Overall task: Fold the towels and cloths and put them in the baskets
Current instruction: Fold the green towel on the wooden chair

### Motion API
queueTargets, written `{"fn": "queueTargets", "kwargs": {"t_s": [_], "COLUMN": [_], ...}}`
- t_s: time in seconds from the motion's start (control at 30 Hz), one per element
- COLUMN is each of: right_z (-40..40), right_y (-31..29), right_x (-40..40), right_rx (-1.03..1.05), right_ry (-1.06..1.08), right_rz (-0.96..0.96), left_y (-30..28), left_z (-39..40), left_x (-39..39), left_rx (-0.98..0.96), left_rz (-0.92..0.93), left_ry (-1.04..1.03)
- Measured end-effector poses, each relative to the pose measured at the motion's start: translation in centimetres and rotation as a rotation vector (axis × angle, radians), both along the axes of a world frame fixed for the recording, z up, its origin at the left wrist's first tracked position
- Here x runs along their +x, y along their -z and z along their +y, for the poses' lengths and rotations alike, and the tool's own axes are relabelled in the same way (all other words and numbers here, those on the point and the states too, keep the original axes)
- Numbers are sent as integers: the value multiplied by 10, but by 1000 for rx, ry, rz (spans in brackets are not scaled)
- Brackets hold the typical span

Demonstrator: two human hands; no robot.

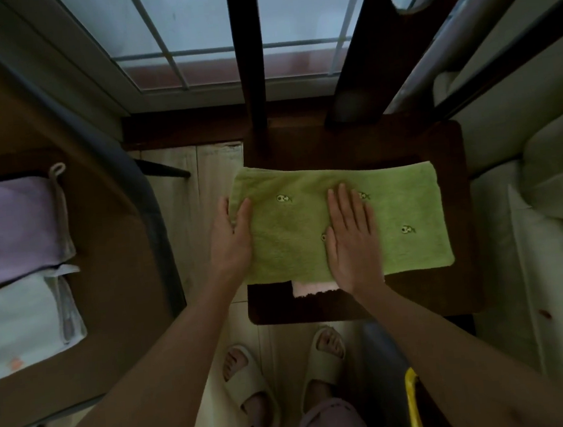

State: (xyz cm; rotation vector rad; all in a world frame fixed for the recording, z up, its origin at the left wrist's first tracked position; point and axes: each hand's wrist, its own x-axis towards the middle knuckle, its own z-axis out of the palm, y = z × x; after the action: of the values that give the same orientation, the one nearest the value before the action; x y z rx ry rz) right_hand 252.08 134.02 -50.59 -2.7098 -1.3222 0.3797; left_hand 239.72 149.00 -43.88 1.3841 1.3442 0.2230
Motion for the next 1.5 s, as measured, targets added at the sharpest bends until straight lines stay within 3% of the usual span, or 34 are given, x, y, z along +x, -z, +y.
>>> {"fn": "queueTargets", "kwargs": {"t_s": [0.23, 0.33, 0.43, 0.5, 0.67, 0.73, 0.77, 0.93, 1.1, 1.2, 1.27, 1.4, 1.5], "right_z": [7, 4, -11, -27, -58, -66, -68, -62, -46, -46, -47, -43, -37], "right_y": [-1, -22, -65, -83, -102, -104, -102, -77, -61, -60, -53, -34, -29], "right_x": [1, 15, 45, 71, 123, 136, 141, 141, 125, 125, 129, 134, 131], "right_rx": [-129, 41, 307, 494, 526, 472, 428, 219, 154, 221, 192, 109, 122], "right_ry": [-70, -3, 584, 870, 1016, 1031, 1017, 682, 467, 427, 410, 505, 570], "right_rz": [10, 366, 1030, 1289, 1414, 1397, 1357, 885, 442, 250, 162, 109, 143], "left_y": [-25, -44, -70, -82, -71, -57, -50, -16, 8, 11, 13, 8, 11], "left_z": [-8, -14, -24, -39, -103, -122, -128, -128, -112, -95, -79, -53, -35], "left_x": [9, 19, 40, 61, 124, 141, 145, 136, 128, 131, 133, 135, 134], "left_rx": [-25, 10, 29, 23, -282, -414, -373, 450, 652, 588, 419, -38, -114], "left_rz": [-99, -82, -73, -98, -227, -242, -236, -22, 110, 127, 102, -47, -36], "left_ry": [26, 62, 113, 170, 245, 284, 328, 532, 739, 668, 621, 559, 598]}}
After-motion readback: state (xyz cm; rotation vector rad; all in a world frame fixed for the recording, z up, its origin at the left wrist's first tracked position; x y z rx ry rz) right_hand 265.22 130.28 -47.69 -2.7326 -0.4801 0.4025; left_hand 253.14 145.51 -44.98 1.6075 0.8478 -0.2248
